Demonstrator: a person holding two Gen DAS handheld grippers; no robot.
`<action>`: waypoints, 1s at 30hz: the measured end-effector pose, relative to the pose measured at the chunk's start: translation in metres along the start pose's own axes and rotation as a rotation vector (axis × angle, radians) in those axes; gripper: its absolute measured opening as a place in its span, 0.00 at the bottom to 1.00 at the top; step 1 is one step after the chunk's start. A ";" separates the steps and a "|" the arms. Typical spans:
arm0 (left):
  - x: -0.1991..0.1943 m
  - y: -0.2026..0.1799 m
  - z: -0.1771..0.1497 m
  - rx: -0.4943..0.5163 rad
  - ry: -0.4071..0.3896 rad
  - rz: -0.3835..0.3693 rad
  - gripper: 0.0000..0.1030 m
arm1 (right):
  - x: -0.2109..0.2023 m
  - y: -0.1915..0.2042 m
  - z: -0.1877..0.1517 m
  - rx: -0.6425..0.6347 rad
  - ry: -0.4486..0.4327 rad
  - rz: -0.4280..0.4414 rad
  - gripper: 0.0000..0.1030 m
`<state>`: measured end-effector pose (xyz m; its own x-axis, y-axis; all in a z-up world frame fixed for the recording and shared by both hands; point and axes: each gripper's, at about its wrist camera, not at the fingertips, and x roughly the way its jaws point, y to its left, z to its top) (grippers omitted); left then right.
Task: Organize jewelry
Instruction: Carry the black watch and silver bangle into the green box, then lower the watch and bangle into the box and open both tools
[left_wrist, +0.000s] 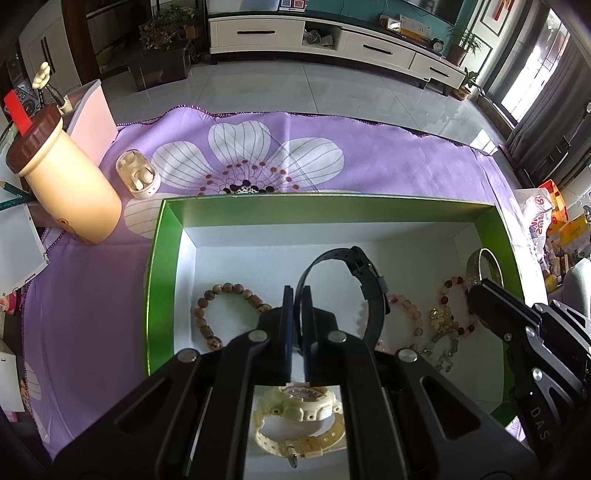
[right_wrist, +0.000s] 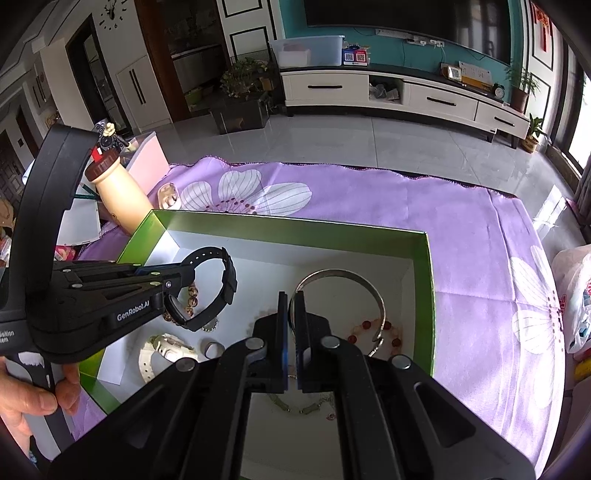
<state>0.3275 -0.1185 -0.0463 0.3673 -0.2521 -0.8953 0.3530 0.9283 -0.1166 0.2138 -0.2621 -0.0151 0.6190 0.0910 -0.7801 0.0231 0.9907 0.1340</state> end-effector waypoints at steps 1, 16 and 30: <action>0.001 0.000 0.000 0.000 0.002 0.000 0.04 | 0.002 0.000 0.000 0.003 0.005 -0.001 0.02; 0.010 -0.005 -0.001 0.024 0.010 0.042 0.09 | 0.019 0.004 -0.003 0.000 0.045 -0.007 0.03; 0.009 -0.007 -0.002 0.028 0.007 0.039 0.09 | 0.021 0.001 -0.006 0.007 0.054 -0.026 0.06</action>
<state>0.3269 -0.1274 -0.0545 0.3750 -0.2135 -0.9021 0.3627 0.9293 -0.0692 0.2224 -0.2586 -0.0347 0.5746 0.0709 -0.8154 0.0443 0.9921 0.1175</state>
